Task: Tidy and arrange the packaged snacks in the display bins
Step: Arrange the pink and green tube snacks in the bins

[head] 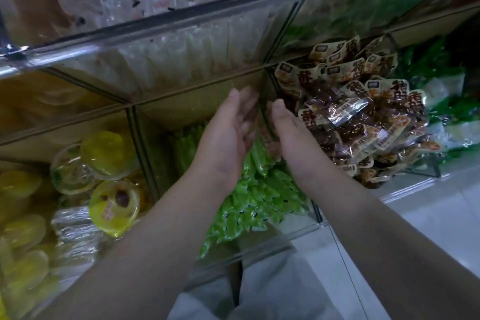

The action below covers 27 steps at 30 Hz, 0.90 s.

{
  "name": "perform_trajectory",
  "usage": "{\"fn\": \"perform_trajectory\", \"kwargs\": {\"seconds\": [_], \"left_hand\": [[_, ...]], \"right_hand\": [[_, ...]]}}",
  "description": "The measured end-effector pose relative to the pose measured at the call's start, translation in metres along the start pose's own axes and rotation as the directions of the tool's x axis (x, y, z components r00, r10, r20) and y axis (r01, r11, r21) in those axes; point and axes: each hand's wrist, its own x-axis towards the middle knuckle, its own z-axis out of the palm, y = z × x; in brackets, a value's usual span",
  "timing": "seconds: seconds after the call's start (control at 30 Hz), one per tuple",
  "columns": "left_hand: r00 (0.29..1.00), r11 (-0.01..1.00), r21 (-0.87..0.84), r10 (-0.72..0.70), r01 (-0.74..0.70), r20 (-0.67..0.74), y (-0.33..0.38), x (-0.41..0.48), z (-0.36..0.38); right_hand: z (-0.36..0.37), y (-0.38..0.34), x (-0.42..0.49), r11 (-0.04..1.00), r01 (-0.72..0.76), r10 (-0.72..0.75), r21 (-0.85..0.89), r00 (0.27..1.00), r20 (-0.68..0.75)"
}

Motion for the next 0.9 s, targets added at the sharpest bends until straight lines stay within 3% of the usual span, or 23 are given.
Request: {"fn": "perform_trajectory", "kwargs": {"seconds": [0.33,0.6,0.73,0.9], "left_hand": [[0.969,0.973,-0.043,-0.228,0.225,-0.098,-0.043,0.051,-0.019],[0.92,0.958,-0.005,-0.277,0.287,-0.276,-0.06,0.069,-0.039],[0.923,0.951,0.071,-0.272,0.301,-0.272,-0.056,0.061,-0.049],[0.946,0.961,0.017,-0.268,0.275,-0.185,-0.062,0.052,-0.052]], "right_hand": [[0.014,0.04,0.055,0.963,-0.238,0.243,-0.13,0.97,0.023],[0.03,0.057,0.075,0.931,-0.223,0.234,-0.291,0.972,0.006],[0.032,0.071,0.07,0.957,-0.255,0.261,-0.137,0.965,0.029],[0.026,0.072,0.059,0.975,-0.209,0.211,-0.078,0.977,0.021]]}}
